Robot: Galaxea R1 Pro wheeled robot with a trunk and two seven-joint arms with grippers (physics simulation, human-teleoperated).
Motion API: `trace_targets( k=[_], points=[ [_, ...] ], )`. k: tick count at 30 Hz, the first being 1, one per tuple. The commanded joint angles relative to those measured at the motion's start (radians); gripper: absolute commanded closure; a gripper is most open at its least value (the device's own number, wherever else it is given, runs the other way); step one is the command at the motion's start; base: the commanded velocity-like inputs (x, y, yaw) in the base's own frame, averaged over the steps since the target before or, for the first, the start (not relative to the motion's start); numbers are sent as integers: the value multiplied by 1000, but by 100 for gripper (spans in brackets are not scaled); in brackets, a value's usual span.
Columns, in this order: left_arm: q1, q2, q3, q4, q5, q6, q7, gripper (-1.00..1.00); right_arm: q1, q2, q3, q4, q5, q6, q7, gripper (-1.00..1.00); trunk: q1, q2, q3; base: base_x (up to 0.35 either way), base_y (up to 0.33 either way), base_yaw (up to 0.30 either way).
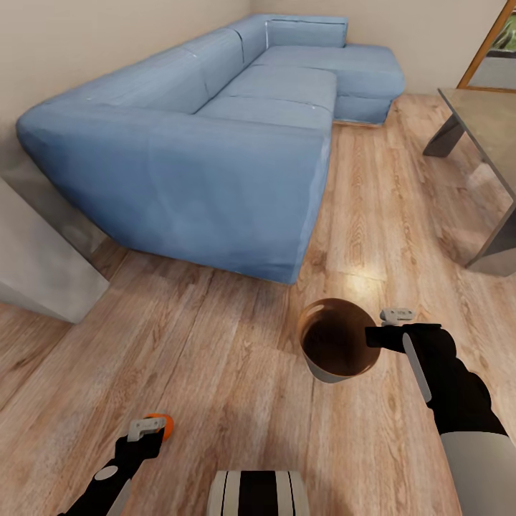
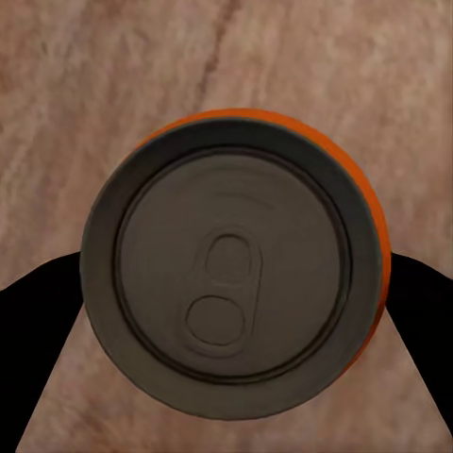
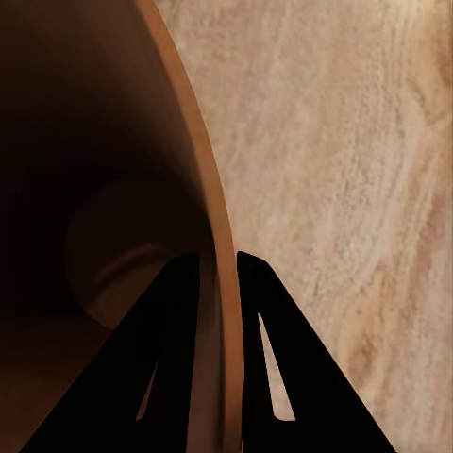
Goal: Put the three can of soda from the living room inside the tash can in the kitchen.
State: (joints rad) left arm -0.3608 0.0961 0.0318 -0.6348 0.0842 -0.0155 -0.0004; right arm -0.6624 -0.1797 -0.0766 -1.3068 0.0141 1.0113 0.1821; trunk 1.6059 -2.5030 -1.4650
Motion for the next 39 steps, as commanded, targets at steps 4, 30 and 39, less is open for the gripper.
trace_targets(
  k=[4,30,39],
  points=[
    [0,0,0,1,-1,-1,1,100,0,0,0,0,-17,1,3,100,0,0,0,-1,0,0],
    [0,1,0,0,-1,-1,0,100,0,0,0,0,-17,1,3,100,-3,1,23,-14,0,0],
    [0,0,0,0,-1,-1,0,100,0,0,0,0,-17,1,3,100,-14,17,57,0,0,0]
  ],
)
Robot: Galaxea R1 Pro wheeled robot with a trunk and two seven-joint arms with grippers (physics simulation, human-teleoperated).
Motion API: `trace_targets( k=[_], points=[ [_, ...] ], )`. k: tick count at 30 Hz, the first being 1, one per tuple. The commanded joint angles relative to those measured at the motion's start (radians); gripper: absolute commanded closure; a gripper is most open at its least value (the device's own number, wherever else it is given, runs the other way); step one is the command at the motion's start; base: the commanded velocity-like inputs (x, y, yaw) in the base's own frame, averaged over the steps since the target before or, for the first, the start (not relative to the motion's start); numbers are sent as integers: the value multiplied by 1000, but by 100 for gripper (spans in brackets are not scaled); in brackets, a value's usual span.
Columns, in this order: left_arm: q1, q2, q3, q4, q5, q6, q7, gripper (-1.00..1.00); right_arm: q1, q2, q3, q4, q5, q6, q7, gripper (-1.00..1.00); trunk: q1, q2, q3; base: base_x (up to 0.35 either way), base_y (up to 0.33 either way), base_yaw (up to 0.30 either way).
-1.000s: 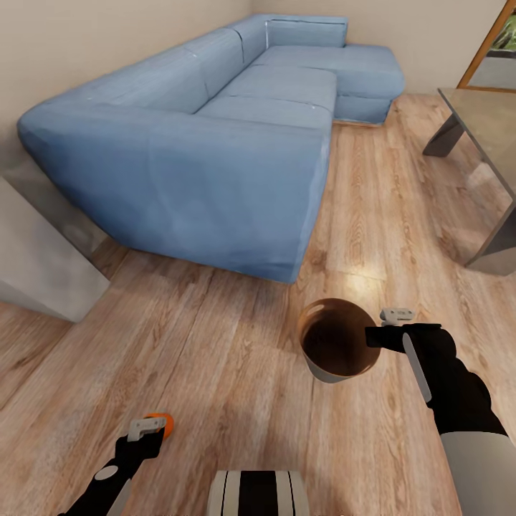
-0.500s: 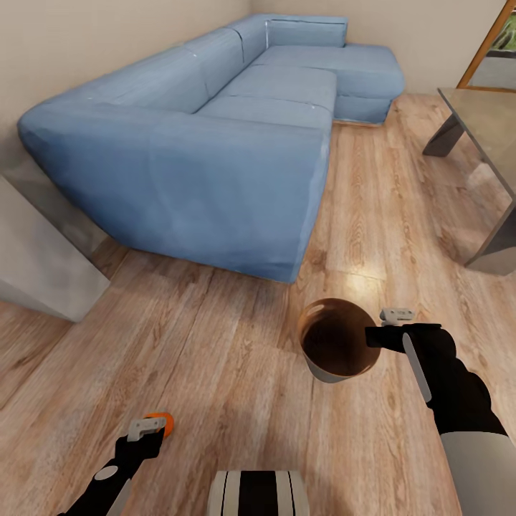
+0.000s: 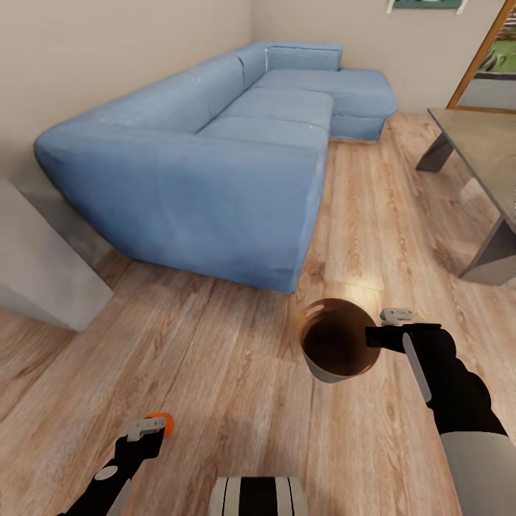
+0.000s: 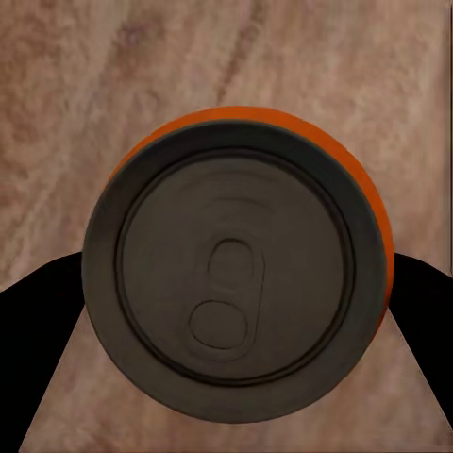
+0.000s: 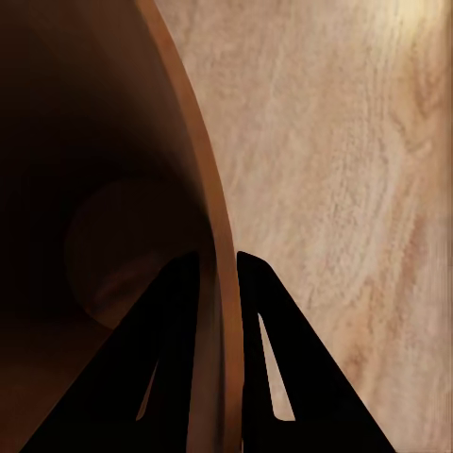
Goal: Put the three can of soda from the living room inside the tash can in the kitchen.
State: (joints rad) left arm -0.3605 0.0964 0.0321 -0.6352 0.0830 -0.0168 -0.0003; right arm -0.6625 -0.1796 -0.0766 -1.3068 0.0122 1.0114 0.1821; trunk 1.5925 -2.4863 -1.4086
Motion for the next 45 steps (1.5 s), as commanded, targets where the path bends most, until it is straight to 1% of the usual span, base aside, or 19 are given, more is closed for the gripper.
trace_targets(
  k=[1,45],
  points=[
    [0,0,0,0,0,0,0,100,0,0,0,0,-15,1,3,100,-4,7,3,0,0,0],
    [0,-1,0,-3,1,0,0,100,0,0,0,0,-15,1,3,100,-173,315,142,0,0,0]
  ],
)
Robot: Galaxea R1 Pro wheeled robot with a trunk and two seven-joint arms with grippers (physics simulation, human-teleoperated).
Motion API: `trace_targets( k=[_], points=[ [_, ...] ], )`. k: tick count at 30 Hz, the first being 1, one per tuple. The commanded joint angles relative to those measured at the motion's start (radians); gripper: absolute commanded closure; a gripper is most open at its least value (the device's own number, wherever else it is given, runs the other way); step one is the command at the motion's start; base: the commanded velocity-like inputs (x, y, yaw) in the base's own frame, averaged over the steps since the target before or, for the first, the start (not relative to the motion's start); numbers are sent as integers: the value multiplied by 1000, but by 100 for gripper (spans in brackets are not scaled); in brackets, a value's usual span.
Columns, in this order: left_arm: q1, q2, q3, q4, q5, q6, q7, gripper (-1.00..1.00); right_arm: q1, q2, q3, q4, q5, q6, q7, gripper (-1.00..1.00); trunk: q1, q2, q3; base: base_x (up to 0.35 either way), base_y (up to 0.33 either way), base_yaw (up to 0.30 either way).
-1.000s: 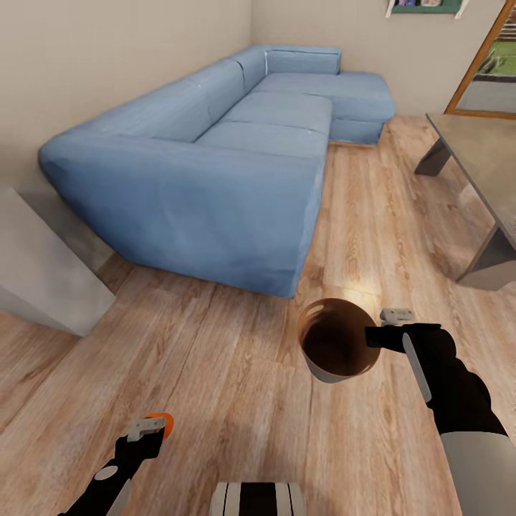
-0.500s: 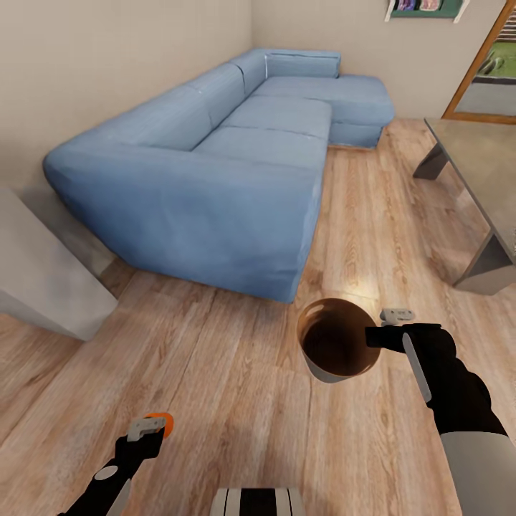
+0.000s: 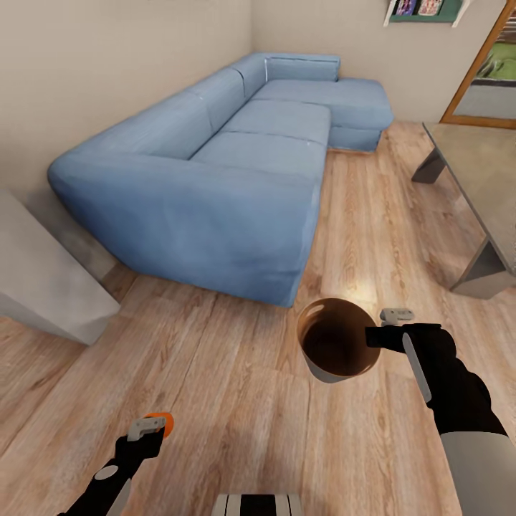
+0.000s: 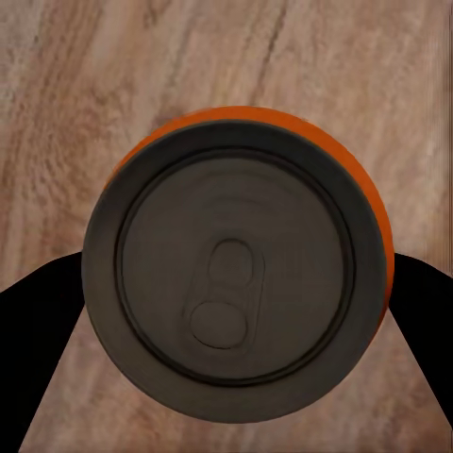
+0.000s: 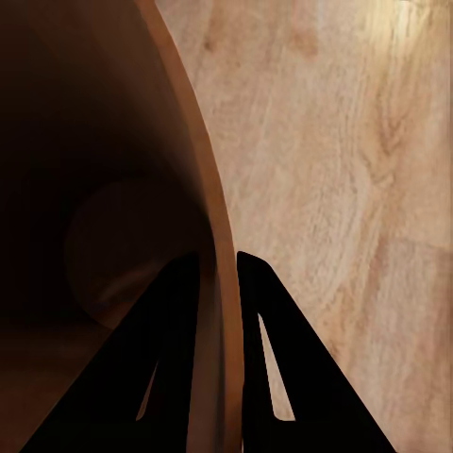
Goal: Put the three can of soda from the living room inside the tash can in the kitchen.
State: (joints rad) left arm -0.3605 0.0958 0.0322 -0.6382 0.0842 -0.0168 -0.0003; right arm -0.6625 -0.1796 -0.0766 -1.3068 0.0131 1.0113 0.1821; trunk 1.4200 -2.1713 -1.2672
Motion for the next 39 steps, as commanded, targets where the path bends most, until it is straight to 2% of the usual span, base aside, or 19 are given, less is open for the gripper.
trace_targets(
  k=[1,39],
  points=[
    [0,0,0,0,0,0,0,100,0,0,0,0,-16,1,4,100,-4,7,4,0,0,0],
    [0,1,0,-1,-1,0,0,100,1,0,0,0,-16,1,4,100,-150,273,181,0,0,0]
  ],
)
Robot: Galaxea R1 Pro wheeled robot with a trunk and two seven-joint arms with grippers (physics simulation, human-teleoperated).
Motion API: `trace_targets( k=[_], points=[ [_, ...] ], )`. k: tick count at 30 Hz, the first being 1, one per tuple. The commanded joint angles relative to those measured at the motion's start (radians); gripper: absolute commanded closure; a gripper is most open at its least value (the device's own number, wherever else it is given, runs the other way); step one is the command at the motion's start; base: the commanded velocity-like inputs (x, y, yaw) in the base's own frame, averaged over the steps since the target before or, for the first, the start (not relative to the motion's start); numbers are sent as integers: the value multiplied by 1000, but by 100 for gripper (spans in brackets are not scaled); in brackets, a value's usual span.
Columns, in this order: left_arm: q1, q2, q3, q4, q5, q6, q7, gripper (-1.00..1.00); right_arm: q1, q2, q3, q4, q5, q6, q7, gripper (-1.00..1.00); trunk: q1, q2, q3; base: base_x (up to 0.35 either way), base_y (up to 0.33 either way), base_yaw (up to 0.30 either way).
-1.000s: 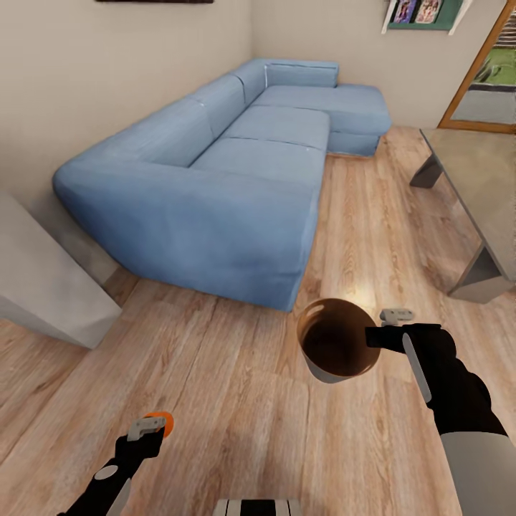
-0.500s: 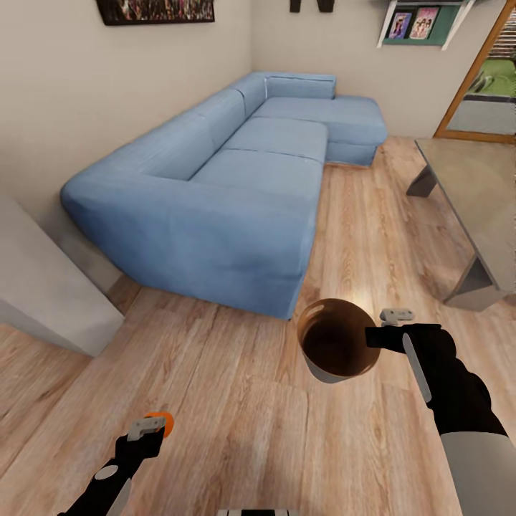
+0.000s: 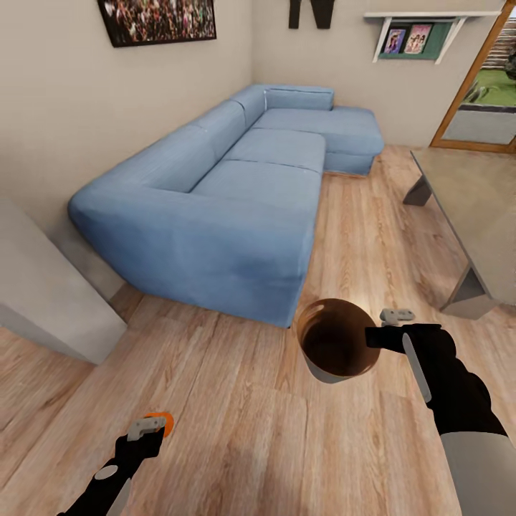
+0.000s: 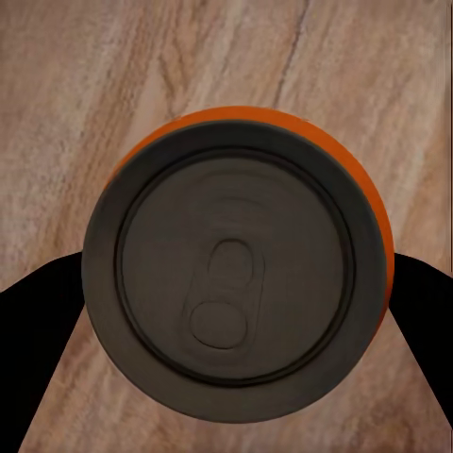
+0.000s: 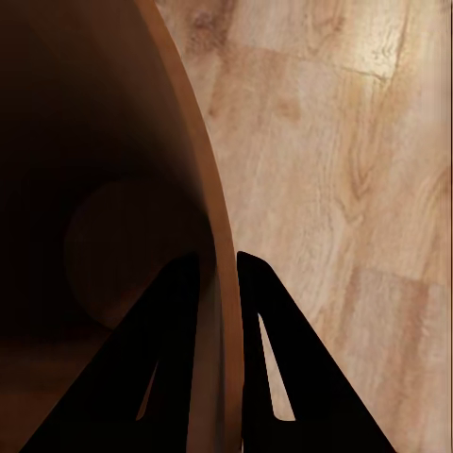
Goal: Put the three can of soda from the living room inside the tash can in the kitchen.
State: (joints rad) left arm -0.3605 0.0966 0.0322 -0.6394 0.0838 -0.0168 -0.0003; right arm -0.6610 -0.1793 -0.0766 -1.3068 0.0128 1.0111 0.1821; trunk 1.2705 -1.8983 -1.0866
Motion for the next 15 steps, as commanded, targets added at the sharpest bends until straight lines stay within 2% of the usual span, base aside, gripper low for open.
trace_targets(
  k=[1,15],
  points=[
    [0,0,0,0,0,0,0,100,0,0,0,0,-16,1,4,100,-4,7,5,0,0,0],
    [0,0,0,-1,1,0,0,100,0,1,0,0,-16,1,4,100,-58,105,71,0,0,0]
  ],
)
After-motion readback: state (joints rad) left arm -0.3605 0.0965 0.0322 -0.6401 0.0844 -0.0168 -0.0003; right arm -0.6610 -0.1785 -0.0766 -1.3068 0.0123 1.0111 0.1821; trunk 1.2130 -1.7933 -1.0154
